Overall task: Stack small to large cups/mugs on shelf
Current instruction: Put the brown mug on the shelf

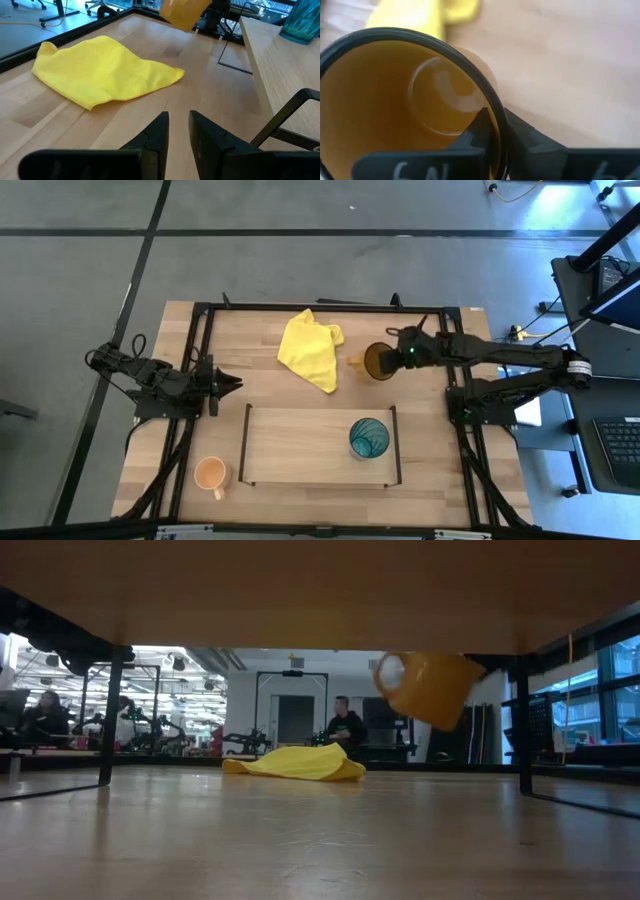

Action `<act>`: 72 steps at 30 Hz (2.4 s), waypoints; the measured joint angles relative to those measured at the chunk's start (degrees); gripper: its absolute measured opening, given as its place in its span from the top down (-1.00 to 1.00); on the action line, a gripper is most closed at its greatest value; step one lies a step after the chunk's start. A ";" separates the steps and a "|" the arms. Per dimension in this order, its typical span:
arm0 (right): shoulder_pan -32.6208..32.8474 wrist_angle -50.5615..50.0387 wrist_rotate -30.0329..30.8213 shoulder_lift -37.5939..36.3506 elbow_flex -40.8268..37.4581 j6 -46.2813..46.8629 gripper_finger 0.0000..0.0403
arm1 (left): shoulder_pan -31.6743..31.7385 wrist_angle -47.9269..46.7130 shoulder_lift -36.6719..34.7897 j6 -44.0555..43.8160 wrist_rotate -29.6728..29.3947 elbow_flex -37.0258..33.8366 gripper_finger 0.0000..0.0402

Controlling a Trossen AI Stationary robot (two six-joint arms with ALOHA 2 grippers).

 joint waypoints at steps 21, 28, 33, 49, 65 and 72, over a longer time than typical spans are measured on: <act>-7.81 -8.84 -8.74 20.49 24.62 -26.68 0.84 | 0.00 0.00 -0.01 0.01 0.01 0.00 0.66; -7.81 -9.40 -10.68 27.75 32.47 -30.80 0.86 | 0.00 0.02 -0.01 0.01 -0.01 0.00 0.66; -7.81 -9.08 -10.66 28.06 34.34 -31.07 0.87 | 0.00 0.02 0.01 0.01 0.01 0.00 0.66; -7.70 -9.78 -10.55 28.11 33.76 -27.56 0.86 | 0.00 0.02 0.02 15.01 -0.84 0.00 0.66; -7.70 -10.05 -10.53 28.11 33.70 -27.39 0.85 | 0.00 1.84 0.02 14.93 -2.13 0.00 0.66; -7.70 -10.04 -10.51 28.11 33.70 -27.42 0.86 | 0.00 19.81 0.10 3.09 -3.10 0.00 0.66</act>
